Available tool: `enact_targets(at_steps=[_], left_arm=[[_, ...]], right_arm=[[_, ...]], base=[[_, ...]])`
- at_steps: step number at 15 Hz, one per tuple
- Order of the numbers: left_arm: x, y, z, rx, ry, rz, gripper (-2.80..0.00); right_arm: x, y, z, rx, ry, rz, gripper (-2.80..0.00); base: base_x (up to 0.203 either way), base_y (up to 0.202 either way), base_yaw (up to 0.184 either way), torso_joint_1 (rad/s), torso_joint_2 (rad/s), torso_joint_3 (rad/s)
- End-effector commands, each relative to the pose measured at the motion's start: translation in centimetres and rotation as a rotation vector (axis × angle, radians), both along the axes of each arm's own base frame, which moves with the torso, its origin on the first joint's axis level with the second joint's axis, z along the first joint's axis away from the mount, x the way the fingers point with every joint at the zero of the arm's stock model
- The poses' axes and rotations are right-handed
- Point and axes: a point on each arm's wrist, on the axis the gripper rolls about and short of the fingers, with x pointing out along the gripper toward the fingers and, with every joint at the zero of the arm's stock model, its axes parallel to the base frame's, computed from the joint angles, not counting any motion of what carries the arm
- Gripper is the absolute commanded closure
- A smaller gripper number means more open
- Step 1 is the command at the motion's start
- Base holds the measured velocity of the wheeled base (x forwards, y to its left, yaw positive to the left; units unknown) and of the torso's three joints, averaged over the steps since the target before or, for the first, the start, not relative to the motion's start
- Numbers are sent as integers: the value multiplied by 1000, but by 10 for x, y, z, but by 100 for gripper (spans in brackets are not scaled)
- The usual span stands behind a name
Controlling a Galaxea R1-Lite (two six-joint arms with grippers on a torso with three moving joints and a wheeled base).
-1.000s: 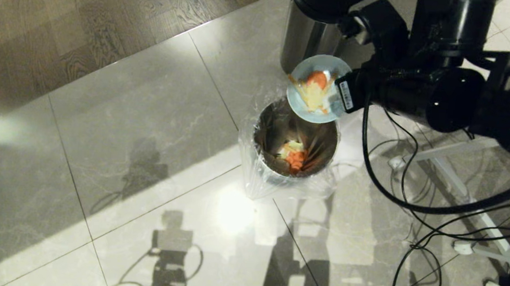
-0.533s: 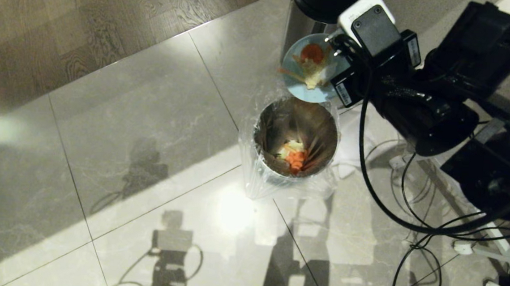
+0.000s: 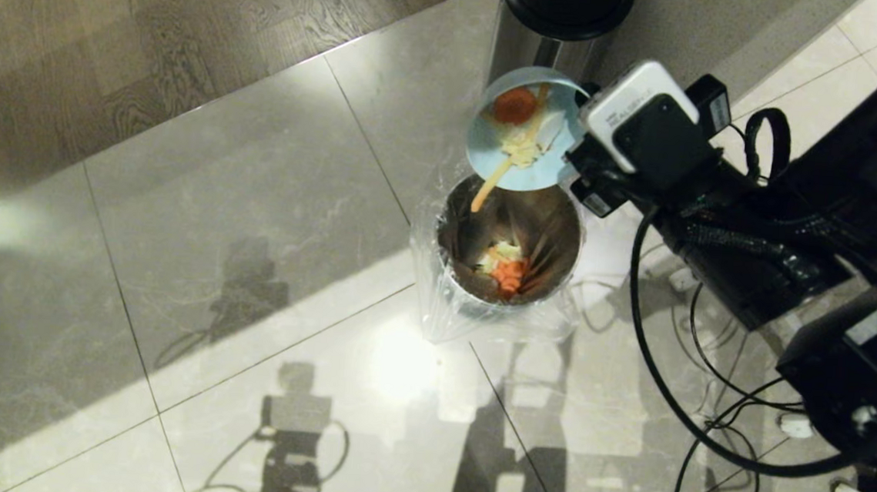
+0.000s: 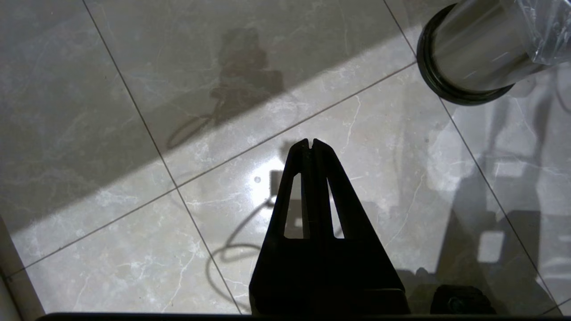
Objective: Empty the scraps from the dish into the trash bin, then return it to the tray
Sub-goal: Pour the leftover food from the bowl into the trash can
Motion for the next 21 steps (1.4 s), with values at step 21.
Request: enact_targets(at_steps=[21], left_arm=[[0, 0, 0, -1, 0, 2, 0]], right_arm=[[10, -36, -22, -320, -435, 90, 0]], base=[[0, 0, 0, 0, 0, 0]])
